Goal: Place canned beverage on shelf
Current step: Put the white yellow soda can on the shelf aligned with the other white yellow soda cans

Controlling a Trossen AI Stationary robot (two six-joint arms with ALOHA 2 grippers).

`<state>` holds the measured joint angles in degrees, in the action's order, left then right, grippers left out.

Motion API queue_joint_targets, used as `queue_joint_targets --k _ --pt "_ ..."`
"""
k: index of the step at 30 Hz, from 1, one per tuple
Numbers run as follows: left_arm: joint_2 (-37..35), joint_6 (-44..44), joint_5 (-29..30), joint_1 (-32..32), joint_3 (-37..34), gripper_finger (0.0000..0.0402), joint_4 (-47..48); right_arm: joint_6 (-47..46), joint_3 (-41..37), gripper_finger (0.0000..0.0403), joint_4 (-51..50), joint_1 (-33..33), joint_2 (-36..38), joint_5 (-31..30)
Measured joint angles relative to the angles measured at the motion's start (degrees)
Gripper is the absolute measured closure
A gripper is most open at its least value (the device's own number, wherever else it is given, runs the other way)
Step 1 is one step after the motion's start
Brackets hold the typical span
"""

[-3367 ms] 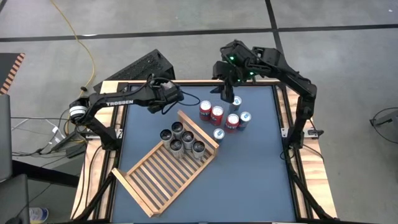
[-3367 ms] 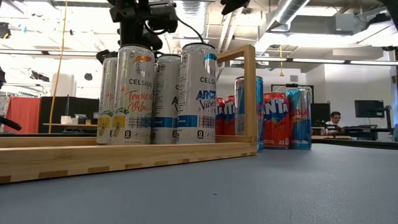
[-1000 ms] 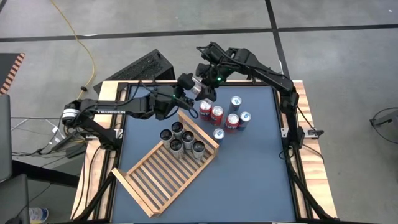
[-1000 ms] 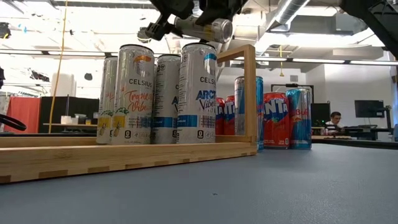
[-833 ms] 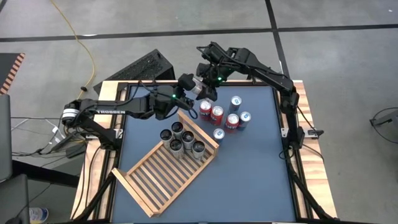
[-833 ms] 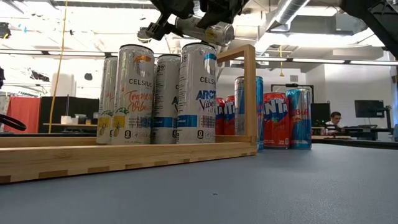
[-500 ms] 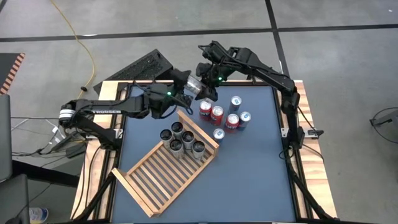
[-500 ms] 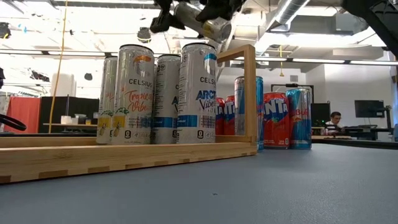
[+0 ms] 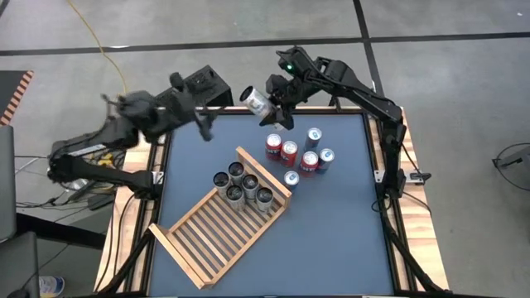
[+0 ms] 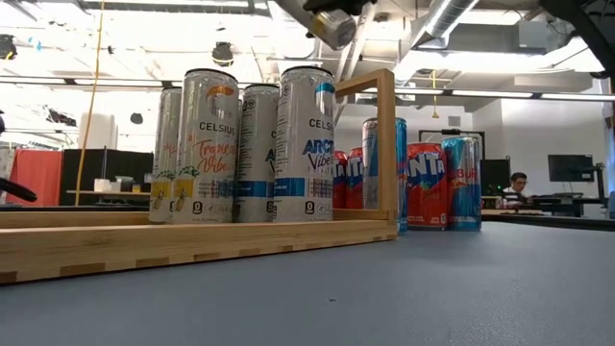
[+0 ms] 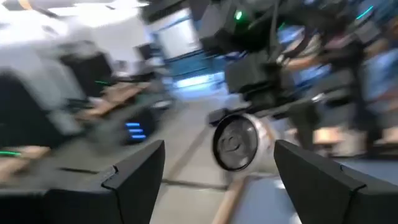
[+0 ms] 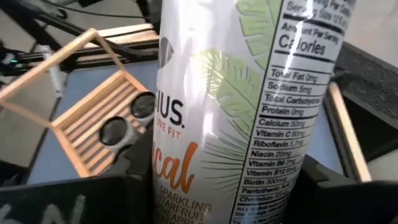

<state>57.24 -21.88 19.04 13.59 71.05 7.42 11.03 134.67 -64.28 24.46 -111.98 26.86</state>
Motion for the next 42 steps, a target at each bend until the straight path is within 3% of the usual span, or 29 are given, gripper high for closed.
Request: queue_joint_targets --k 5,9,17,21,31,37,42 --pt "-2.5 8.9 -18.2 5.7 1.4 0.0112 9.9 2.5 0.0 0.0198 0.0 -3.4 0.3 0.0" --pt "1.8 10.6 -23.7 6.0 7.5 0.0112 20.1 2.8 0.0 0.0198 0.0 -6.3 0.4 0.1" --pt "11.1 -2.1 -23.0 1.8 23.6 0.0111 35.6 2.9 0.0 0.0197 -0.1 -9.9 0.4 0.2" --pt "14.9 -10.8 -22.6 -2.2 28.1 0.0111 42.3 2.6 0.0 0.0197 0.0 -10.3 0.4 0.2" --pt "17.9 -21.5 -8.6 -8.1 29.1 0.0111 43.0 2.3 0.0 0.0197 -0.3 -10.9 0.4 -0.1" --pt "16.7 -22.7 -7.4 -8.2 29.0 0.0111 41.5 2.1 0.0 0.0197 -0.1 -12.2 0.4 0.2" --pt "17.0 -22.2 -13.5 -8.3 29.0 0.0111 41.6 2.5 0.0 0.0197 -0.1 -13.1 0.4 0.2"
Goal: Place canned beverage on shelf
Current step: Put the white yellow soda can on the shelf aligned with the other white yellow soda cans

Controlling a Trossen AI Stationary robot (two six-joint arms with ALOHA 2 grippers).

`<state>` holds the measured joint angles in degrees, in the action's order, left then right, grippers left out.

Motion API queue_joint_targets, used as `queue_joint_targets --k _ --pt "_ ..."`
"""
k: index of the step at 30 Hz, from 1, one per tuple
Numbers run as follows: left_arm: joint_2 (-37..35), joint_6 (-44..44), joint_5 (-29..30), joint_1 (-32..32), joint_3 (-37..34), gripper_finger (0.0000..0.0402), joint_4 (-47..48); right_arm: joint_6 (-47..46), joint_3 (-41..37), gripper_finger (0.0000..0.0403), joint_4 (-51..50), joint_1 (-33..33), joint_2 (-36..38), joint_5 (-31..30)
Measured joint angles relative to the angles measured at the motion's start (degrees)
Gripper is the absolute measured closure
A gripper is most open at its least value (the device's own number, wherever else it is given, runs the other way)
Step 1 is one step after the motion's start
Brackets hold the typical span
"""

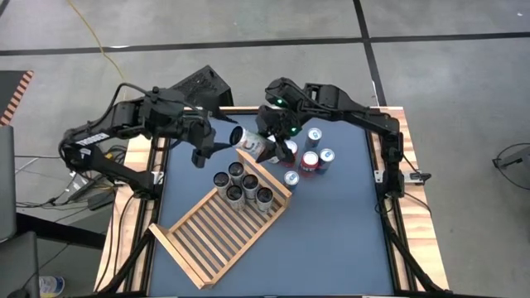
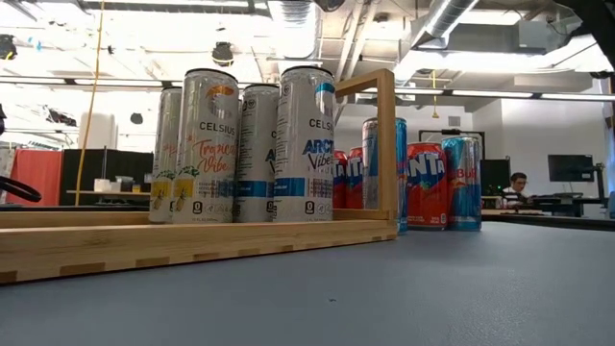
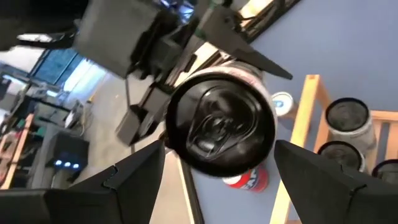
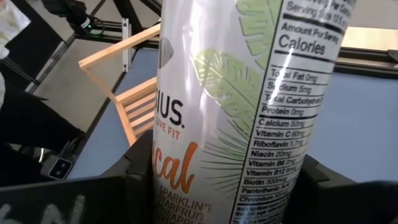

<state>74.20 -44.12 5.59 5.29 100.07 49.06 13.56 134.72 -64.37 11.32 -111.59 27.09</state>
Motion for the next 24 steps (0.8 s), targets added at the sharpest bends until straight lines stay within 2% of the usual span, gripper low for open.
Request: queue_joint_targets --k 6,14,19,24 --pt "1.0 0.9 1.7 -0.1 0.0 0.0111 0.0 0.0 0.0 0.0197 0.2 -0.4 0.0 0.0" --pt "0.9 3.4 0.7 -0.5 0.3 0.0105 -0.5 0.0 0.0 0.0197 0.3 -0.4 0.0 0.0" --pt "0.9 -4.3 0.5 -2.1 0.1 0.0101 -0.7 0.1 0.0 0.0197 -0.1 -0.5 0.0 0.0" --pt "0.9 -6.3 -1.8 -2.3 0.1 0.0101 -0.7 1.2 0.0 0.0197 0.1 -1.0 -0.3 -0.1"
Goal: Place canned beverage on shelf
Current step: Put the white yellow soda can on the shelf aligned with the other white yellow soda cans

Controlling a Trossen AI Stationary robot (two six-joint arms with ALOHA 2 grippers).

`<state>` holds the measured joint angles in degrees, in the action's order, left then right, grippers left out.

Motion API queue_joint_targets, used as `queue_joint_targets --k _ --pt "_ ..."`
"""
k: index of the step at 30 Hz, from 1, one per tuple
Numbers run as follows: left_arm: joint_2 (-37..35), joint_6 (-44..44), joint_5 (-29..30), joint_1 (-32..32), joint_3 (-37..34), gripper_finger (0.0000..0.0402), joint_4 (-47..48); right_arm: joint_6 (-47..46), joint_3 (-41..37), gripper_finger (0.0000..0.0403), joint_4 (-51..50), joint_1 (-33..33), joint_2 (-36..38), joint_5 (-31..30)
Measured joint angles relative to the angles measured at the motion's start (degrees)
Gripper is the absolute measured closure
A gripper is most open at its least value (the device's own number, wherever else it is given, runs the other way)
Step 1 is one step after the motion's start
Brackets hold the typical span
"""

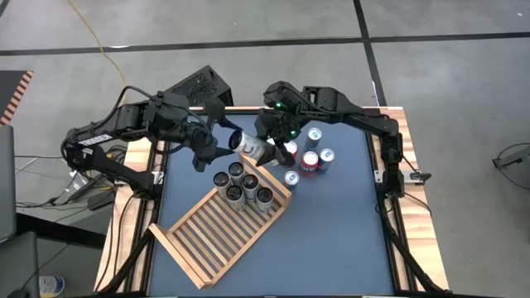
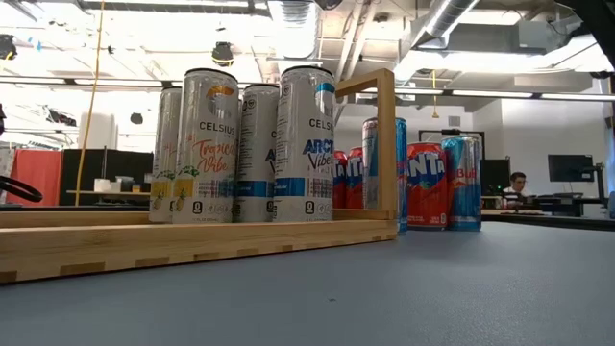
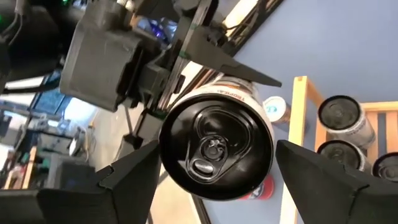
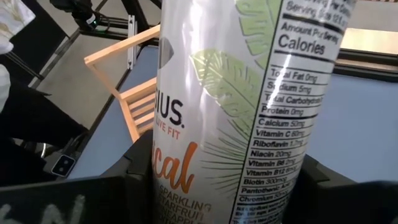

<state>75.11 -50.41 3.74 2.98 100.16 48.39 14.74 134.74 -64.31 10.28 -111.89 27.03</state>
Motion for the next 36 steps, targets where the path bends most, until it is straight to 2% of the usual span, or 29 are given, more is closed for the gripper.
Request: queue_joint_targets --k 9,19,26,36 --pt "0.3 -4.5 -2.8 -0.2 -0.1 0.0101 0.1 0.4 0.2 0.0196 0.1 -0.8 -2.1 0.1" --pt "4.7 -4.5 -1.9 -1.5 -0.1 0.0101 0.7 0.1 0.0 0.0196 0.0 -0.6 -2.5 -0.3" --pt "4.6 -5.4 2.8 -2.3 -0.1 0.0109 2.1 0.3 0.0 0.0187 -0.5 -0.4 -2.6 -0.3" --pt "4.2 -5.9 4.5 -2.3 0.0 0.0115 5.4 0.8 -0.2 0.0186 -1.0 -0.5 -2.7 -0.3"
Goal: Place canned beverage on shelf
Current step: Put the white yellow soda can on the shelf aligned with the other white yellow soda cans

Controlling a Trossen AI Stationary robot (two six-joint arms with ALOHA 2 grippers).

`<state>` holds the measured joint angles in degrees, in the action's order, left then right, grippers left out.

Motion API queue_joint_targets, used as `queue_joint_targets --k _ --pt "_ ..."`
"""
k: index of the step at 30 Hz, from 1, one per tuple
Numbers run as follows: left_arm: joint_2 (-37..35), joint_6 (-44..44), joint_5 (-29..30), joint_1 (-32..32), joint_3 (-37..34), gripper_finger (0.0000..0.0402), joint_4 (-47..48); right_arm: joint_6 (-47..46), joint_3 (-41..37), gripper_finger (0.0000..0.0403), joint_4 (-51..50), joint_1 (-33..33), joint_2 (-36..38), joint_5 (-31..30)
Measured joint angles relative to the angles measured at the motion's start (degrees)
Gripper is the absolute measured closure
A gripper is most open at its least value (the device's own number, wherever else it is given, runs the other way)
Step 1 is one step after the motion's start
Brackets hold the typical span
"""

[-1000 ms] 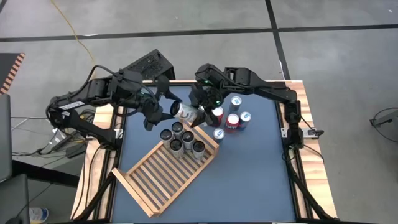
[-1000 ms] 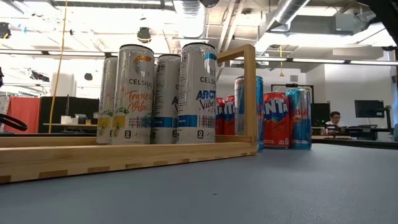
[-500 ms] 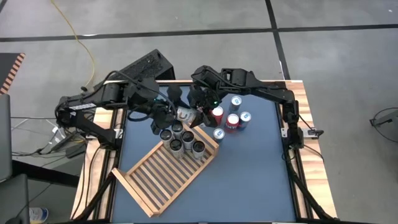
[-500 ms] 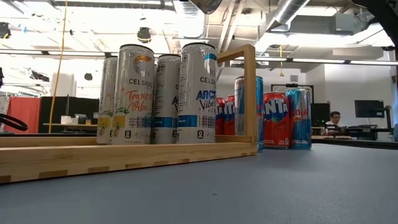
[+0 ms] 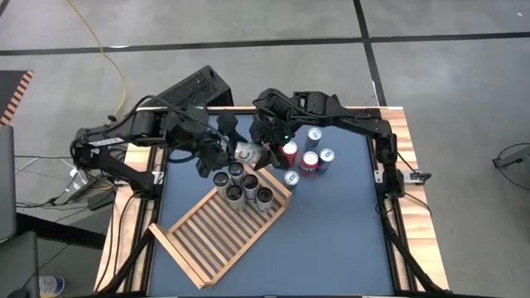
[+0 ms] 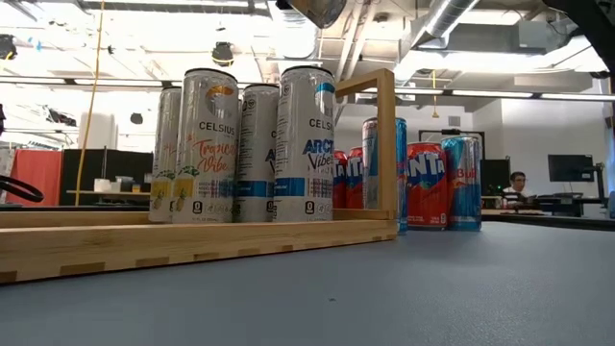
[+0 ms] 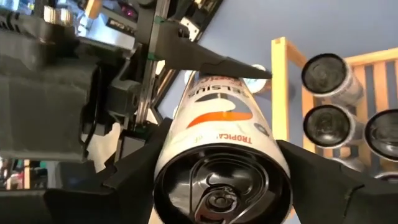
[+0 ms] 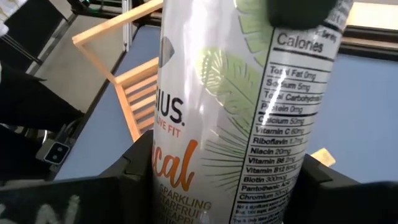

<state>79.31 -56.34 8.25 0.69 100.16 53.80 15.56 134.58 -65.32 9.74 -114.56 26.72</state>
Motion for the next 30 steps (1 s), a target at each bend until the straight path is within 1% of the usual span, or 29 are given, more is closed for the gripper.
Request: queue_joint_targets --k 4,9,11,22,28,30 --pt "0.1 -0.1 0.1 0.0 0.0 0.0123 0.0 0.4 0.0 0.0186 0.0 0.1 0.0 0.0" --pt "0.2 -0.3 0.2 0.0 0.0 0.015 0.1 0.4 0.0 0.0185 -0.5 0.0 -0.2 0.0" --pt "0.2 -0.9 0.6 -0.2 0.0 0.0154 0.0 0.6 0.0 0.0183 -0.4 0.0 -0.2 0.0" --pt "0.2 -0.6 2.5 -2.5 -0.1 0.0146 0.2 0.6 0.1 0.0131 -0.5 0.0 0.0 0.6" --pt "0.3 -0.6 5.6 -4.7 -0.2 0.0146 1.3 0.9 0.3 0.0127 -1.7 0.0 3.0 0.7" --pt "0.3 -0.6 7.4 -5.7 -0.2 0.0146 1.8 1.3 0.3 0.0127 -5.5 0.1 4.4 0.6"
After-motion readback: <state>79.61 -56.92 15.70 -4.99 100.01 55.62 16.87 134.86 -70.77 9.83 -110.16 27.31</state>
